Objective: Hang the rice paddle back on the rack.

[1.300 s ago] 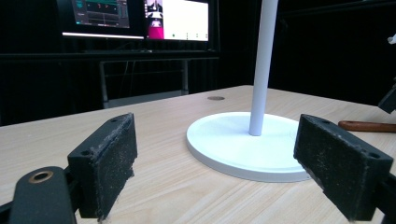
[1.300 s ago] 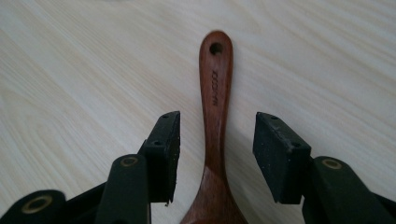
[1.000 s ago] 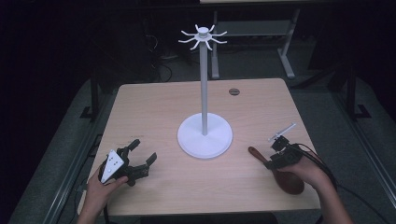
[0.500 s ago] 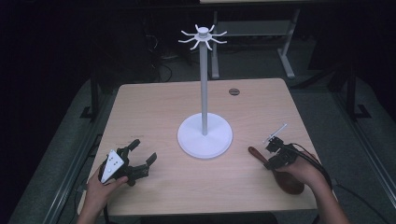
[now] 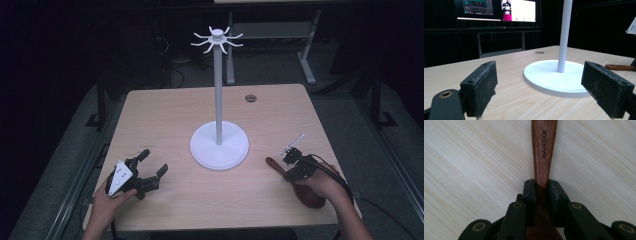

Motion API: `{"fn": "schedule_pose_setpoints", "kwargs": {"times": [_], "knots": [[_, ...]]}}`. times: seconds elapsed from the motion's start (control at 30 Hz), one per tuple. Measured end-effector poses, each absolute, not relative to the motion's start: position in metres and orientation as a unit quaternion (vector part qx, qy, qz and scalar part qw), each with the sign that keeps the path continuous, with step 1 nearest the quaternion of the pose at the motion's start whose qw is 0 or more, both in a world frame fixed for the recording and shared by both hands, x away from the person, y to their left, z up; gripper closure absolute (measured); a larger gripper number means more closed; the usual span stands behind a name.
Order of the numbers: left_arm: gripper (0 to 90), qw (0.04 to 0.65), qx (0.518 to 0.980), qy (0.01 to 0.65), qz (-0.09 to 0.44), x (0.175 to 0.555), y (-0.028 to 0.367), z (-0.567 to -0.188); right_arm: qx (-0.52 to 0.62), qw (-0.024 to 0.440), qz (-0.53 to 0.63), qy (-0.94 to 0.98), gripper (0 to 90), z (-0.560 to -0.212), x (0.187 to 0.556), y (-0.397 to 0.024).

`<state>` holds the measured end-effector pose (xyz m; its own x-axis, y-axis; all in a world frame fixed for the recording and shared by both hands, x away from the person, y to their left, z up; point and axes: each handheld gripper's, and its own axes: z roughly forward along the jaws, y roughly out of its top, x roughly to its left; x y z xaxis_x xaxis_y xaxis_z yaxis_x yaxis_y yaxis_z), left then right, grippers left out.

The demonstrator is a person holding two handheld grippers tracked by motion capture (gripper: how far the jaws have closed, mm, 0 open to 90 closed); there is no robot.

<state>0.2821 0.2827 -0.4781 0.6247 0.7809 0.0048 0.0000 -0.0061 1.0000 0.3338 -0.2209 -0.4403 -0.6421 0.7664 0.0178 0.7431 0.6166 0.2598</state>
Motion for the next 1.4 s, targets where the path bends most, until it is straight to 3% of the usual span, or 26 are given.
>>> {"fn": "schedule_pose_setpoints", "kwargs": {"times": [0.33,1.4], "knots": [[12.9,0.635,0.639,0.305,0.307,0.282,0.283,-0.478,0.426,0.046,0.145,0.892,77.8,-0.437,0.332,-0.227],[12.9,0.631,0.644,0.301,0.311,0.282,0.284,-0.478,0.391,0.096,0.461,0.79,78.1,-0.411,0.32,-0.274]]}}
